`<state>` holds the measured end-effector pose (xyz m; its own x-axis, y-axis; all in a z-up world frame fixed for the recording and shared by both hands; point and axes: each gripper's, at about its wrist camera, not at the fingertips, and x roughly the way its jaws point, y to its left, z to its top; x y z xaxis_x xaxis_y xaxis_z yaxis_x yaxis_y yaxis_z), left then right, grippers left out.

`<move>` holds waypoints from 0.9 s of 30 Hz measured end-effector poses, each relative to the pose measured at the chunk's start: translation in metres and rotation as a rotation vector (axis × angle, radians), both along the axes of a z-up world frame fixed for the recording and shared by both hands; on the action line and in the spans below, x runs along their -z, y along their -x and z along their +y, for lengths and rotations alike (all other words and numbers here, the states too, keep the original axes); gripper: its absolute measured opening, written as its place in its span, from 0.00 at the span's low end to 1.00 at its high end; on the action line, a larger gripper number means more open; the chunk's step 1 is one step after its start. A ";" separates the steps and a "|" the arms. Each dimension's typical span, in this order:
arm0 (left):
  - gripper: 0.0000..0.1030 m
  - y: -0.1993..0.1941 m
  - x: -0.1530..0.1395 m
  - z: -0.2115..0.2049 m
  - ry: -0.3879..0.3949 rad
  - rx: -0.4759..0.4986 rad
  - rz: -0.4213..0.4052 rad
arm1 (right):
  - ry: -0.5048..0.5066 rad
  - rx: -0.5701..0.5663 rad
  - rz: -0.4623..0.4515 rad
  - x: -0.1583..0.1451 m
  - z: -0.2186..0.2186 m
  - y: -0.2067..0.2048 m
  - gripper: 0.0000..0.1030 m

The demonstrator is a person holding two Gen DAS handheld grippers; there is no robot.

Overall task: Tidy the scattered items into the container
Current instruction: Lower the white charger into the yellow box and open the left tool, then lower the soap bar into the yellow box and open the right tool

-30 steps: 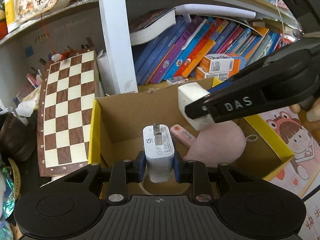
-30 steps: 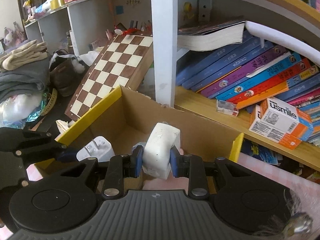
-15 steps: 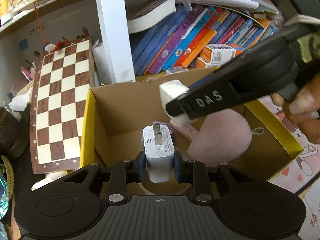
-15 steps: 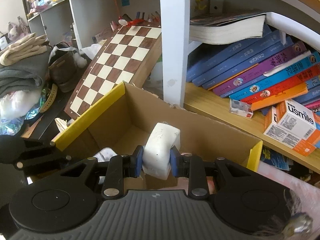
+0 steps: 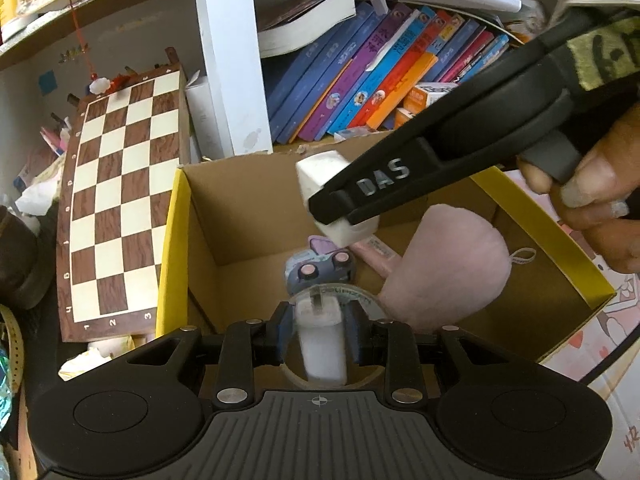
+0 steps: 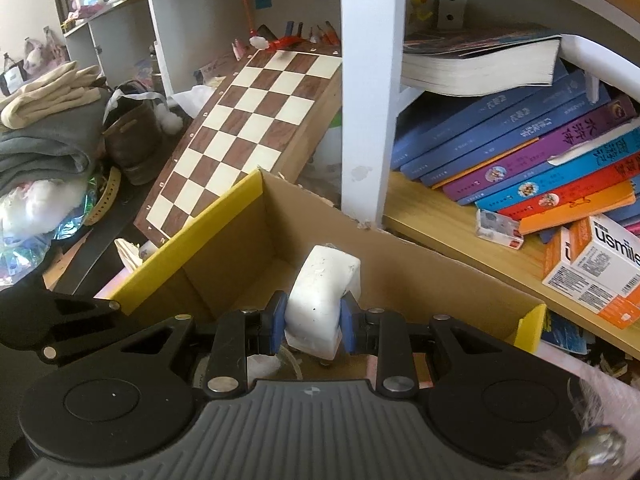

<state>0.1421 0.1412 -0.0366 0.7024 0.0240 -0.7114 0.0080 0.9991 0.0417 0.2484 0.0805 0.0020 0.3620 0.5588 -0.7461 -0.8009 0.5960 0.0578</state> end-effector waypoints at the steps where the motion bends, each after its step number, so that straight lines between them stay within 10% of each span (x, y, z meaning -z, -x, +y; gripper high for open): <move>1: 0.29 0.001 -0.001 0.000 -0.001 0.000 -0.003 | 0.000 -0.005 0.000 0.000 0.002 0.000 0.25; 27: 0.50 0.035 -0.009 0.008 0.007 -0.074 -0.058 | -0.005 -0.072 0.040 0.012 0.055 -0.002 0.31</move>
